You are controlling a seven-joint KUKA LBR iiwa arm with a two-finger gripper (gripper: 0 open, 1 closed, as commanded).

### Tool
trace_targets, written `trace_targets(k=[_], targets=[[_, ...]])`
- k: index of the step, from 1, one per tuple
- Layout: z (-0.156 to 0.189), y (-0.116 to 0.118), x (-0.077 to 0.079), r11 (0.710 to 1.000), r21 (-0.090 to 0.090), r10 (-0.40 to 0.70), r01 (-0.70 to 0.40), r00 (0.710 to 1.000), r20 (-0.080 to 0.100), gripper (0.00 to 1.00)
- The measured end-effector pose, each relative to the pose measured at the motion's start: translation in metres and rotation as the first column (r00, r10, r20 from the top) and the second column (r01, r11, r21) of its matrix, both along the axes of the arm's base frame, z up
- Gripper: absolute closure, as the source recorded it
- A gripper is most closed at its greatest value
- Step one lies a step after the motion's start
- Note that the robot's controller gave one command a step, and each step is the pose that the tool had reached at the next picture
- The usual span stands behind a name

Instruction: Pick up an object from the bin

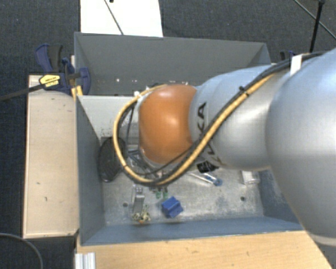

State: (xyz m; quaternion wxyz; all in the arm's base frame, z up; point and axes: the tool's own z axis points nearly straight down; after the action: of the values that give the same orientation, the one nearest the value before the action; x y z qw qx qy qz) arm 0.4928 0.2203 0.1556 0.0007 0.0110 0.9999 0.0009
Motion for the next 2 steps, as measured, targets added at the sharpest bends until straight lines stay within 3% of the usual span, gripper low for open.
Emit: trace_targets(k=[1, 2], targets=[[-0.076, -0.075, -0.009, 1.000, -0.007, 0.003, -0.003, 1.000, -0.008, 0.00], [-0.074, -0.163, -0.014, 0.971, -0.004, 0.239, -0.239, 0.971, 0.006, 0.00]])
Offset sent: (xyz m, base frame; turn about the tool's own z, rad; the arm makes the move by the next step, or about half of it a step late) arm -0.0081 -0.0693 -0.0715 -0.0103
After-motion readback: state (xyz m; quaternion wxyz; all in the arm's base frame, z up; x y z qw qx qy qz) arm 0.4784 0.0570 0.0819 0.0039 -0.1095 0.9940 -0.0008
